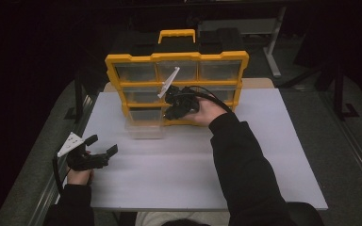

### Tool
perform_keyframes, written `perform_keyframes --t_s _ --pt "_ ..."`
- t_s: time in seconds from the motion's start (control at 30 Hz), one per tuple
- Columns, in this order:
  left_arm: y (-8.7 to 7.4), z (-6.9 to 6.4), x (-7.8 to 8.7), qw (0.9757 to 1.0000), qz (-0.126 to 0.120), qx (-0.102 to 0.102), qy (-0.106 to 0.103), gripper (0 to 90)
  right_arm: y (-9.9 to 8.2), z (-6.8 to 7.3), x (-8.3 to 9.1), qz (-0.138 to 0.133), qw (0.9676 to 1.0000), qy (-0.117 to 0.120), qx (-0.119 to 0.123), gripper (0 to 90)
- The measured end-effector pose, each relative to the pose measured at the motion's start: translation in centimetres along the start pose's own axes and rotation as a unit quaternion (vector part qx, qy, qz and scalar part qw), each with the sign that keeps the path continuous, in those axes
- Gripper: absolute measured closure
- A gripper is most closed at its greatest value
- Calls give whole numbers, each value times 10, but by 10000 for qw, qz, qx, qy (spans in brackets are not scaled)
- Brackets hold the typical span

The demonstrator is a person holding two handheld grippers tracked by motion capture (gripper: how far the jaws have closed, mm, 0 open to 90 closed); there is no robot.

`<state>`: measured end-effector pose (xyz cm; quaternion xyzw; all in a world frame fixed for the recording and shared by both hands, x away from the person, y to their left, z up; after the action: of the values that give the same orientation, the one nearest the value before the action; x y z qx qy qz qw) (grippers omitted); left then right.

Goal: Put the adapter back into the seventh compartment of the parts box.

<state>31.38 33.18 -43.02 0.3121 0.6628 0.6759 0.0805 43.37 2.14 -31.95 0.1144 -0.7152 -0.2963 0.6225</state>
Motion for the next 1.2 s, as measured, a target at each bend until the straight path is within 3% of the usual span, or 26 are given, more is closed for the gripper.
perform_keyframes --t_s 0.7,1.2 --pt "0 0 0 10000 -2 11 -1 0 24 -3 -8 -39 9999 31 103 753" --pt "0 0 0 10000 -7 5 -20 0 42 -3 -28 -38 9997 74 211 753"
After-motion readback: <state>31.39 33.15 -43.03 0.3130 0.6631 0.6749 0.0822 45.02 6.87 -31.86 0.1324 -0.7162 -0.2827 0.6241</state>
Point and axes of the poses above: each handheld gripper's, and its own axes: x roughly backward along the jaws, y roughly out of its top, z roughly to its left, the point moved 2 cm from there along -x, roughly forward along the jaws, and after that the axes turned 4 degrees about -x, right-handed, at the moved point
